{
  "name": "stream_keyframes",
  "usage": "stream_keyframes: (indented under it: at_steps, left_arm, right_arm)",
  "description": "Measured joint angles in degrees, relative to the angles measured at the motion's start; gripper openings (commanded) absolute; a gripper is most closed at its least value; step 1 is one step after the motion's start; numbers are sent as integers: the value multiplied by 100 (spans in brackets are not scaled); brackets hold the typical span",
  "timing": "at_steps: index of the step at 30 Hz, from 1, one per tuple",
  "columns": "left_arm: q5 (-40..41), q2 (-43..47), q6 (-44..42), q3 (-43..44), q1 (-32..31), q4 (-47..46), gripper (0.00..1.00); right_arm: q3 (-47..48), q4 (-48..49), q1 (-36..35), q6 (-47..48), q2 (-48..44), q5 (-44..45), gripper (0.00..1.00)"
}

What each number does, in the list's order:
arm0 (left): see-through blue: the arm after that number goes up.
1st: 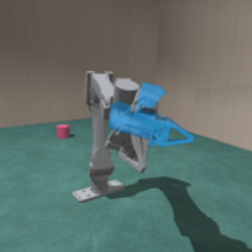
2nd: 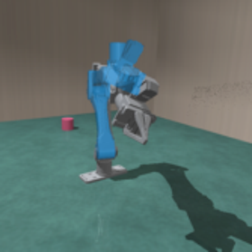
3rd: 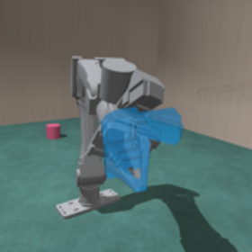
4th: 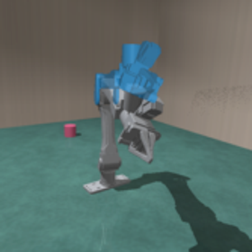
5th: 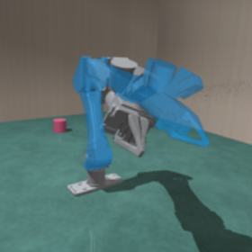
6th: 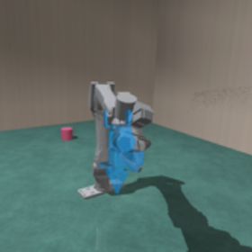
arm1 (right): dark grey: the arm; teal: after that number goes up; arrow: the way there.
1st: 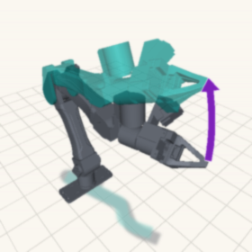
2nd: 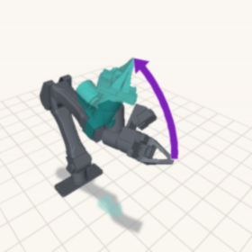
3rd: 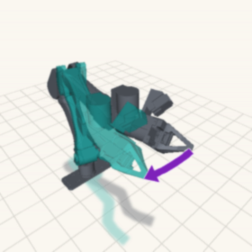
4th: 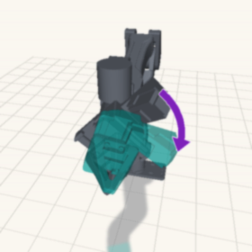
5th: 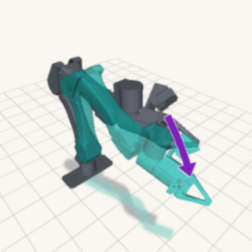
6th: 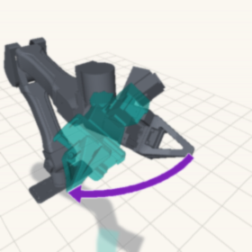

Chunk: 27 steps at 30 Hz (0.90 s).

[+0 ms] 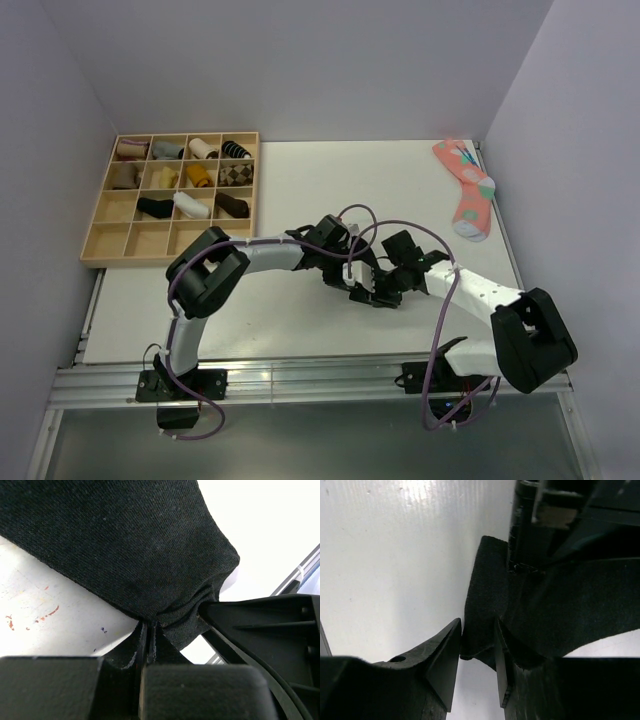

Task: Roll the socks
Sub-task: Roll the sock at the center of the board.

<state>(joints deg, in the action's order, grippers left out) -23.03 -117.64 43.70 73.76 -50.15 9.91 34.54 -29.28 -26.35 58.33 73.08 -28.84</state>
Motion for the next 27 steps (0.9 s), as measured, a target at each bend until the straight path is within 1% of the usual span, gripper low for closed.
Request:
stream_keyframes:
  at_steps: [1,5,9,10,13,16,23,27]
  left_arm:
    - [-15,0,7,-13,7,-20,0]
    - [-79,4,39,-66,24,-114,0]
    - [-142,42,127,-208,46,-328,0]
    - [-142,59,173,-256,48,-385,0]
    - [-138,136,337,-457,52,-640,0]
    - [-131,251,603,-772,52,-1023,0]
    - [2,577,1397,-1626,42,-1982,0]
    - [192,697,1698,-1952,-31,-2400,0]
  right_arm:
    - [20,0,-7,-31,17,39,36]
    - [33,7,-13,-131,26,162,32]
    - [44,13,-15,-205,74,245,24]
    - [59,11,-15,-219,98,247,20]
    - [105,-15,-11,-273,144,247,17]
    - [136,-74,46,-304,179,186,15]
    - [297,-306,354,-343,337,-162,15]
    - [623,-686,557,-330,706,-428,14]
